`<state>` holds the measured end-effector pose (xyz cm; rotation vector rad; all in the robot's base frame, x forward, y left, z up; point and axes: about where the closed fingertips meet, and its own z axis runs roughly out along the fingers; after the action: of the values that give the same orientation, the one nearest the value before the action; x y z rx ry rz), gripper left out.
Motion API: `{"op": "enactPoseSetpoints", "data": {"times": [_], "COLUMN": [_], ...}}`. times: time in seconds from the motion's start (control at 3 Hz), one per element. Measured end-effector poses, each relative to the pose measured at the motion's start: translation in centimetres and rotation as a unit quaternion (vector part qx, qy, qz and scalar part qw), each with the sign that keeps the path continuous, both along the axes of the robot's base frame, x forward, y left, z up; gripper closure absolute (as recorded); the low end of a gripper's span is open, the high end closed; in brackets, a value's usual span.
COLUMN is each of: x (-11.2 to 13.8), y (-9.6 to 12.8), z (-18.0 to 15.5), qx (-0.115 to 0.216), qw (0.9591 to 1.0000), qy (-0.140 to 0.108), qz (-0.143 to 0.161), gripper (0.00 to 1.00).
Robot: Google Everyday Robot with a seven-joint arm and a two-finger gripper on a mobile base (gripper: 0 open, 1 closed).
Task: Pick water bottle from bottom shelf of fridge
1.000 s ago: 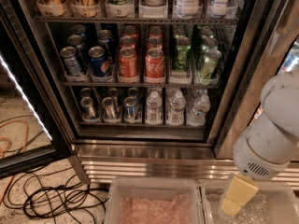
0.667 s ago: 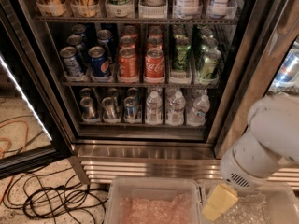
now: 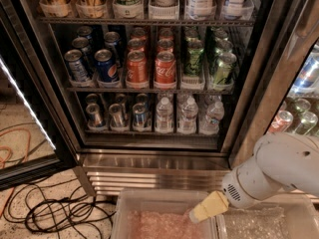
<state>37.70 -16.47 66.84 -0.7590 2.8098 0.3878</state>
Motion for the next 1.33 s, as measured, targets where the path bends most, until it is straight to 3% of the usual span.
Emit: {"op": "enactPoseSetpoints", "data": {"times": [0.33,1.0,1.33], "x": [0.2,0.7,2.4], "y": [0.1,0.6,0.2], "z": [0.2,-1.5,-3.8], "qx": [0.003,0.004,0.010], "qw": [0.9998,0.9996,0.9966], "qy": [0.000,-0.005,-0.026], "qz": [-0.021,-0.029,-0.078], "gripper": [0.00,0.00,0.00]}}
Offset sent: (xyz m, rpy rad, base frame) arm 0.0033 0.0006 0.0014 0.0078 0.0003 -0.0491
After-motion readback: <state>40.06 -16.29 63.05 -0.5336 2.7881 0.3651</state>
